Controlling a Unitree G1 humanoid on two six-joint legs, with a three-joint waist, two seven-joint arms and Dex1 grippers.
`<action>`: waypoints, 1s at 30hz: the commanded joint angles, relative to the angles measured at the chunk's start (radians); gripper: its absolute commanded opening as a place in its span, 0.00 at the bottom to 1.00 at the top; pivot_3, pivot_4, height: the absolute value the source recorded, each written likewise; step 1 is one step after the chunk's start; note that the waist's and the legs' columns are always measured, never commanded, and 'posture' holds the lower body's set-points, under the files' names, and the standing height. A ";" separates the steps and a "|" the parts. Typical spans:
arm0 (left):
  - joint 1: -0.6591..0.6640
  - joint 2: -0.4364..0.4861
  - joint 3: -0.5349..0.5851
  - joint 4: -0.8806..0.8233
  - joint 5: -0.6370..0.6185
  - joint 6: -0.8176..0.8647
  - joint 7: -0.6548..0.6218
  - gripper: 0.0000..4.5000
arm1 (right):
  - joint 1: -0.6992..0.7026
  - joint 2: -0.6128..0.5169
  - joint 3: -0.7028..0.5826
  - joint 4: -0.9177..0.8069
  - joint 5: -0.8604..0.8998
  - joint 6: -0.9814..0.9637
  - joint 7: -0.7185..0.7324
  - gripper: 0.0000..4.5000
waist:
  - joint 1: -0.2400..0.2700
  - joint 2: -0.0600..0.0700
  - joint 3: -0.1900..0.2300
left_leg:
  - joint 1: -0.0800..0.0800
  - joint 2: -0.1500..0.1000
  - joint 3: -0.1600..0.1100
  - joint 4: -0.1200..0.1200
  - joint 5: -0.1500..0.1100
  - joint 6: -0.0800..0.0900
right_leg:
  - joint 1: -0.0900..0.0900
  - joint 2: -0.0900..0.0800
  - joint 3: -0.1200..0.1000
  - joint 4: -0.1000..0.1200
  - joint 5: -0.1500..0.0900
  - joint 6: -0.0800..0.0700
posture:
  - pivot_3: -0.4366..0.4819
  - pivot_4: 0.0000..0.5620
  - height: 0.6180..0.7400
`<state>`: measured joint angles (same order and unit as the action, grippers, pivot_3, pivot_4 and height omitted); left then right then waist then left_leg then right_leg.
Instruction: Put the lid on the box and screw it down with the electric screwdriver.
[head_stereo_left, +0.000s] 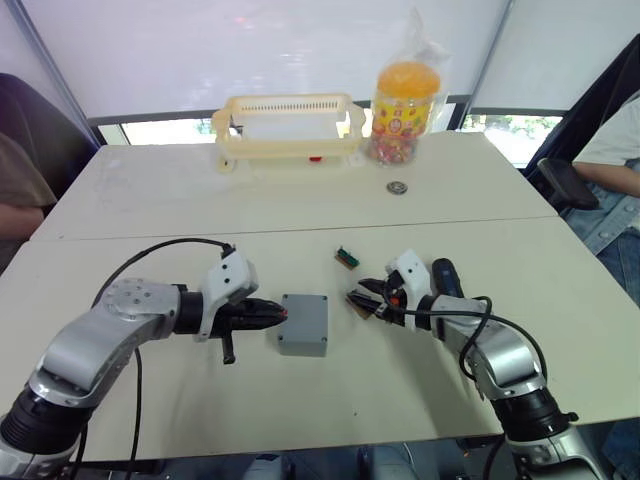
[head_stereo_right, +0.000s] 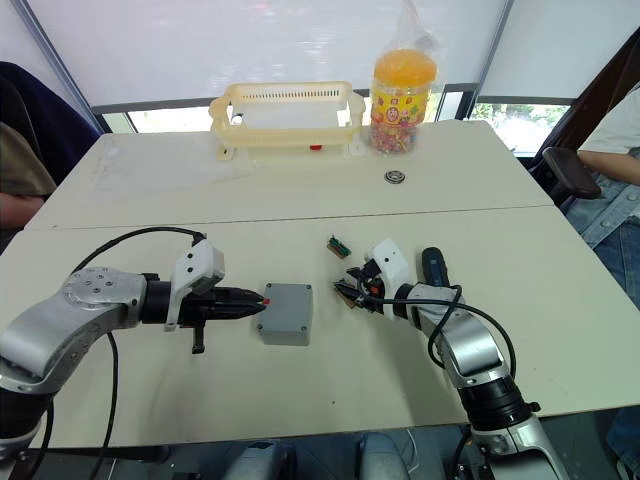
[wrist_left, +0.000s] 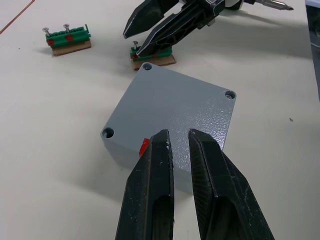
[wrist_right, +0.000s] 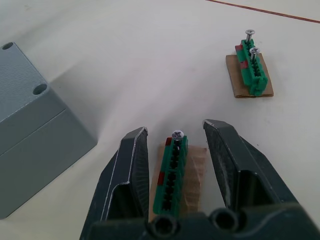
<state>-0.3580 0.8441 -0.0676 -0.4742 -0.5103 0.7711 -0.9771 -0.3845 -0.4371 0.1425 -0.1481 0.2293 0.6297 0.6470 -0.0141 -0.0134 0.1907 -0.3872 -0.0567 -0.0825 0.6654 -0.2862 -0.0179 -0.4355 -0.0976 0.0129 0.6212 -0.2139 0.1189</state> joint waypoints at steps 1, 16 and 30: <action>-0.004 0.002 -0.007 -0.011 0.007 -0.018 0.002 0.12 | -0.024 -0.001 -0.004 -0.012 -0.005 -0.021 0.000 0.42 | 0.000 0.000 0.000 | 0.000 0.000 0.000 0.000 0.000 0.000 | 0.000 0.000 0.000 0.000 0.000 0.000 | 0.48 0.27 1.00; 0.000 0.004 -0.003 -0.010 0.016 -0.022 -0.001 0.12 | -0.025 -0.001 -0.007 -0.021 -0.010 -0.013 0.002 0.02 | 0.000 0.000 0.000 | 0.000 0.000 0.000 0.000 0.000 0.000 | 0.000 0.000 0.000 0.000 0.000 0.000 | 0.48 0.27 1.00; -0.002 -0.007 -0.011 -0.005 0.023 -0.030 -0.004 0.12 | -0.044 0.002 -0.038 -0.084 0.022 0.036 -0.010 0.02 | 0.000 0.000 0.000 | 0.000 0.000 0.000 0.000 0.000 0.000 | 0.000 0.000 0.000 0.000 0.000 0.000 | 0.48 0.27 1.00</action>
<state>-0.3553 0.8386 -0.0679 -0.4735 -0.4894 0.7572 -0.9795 -0.4109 -0.4347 0.1277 -0.1899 0.2391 0.6707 0.6417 -0.0140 -0.0134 0.1907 -0.3872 -0.0567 -0.0826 0.6654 -0.2862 -0.0179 -0.4355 -0.0976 0.0129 0.6213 -0.2139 0.1189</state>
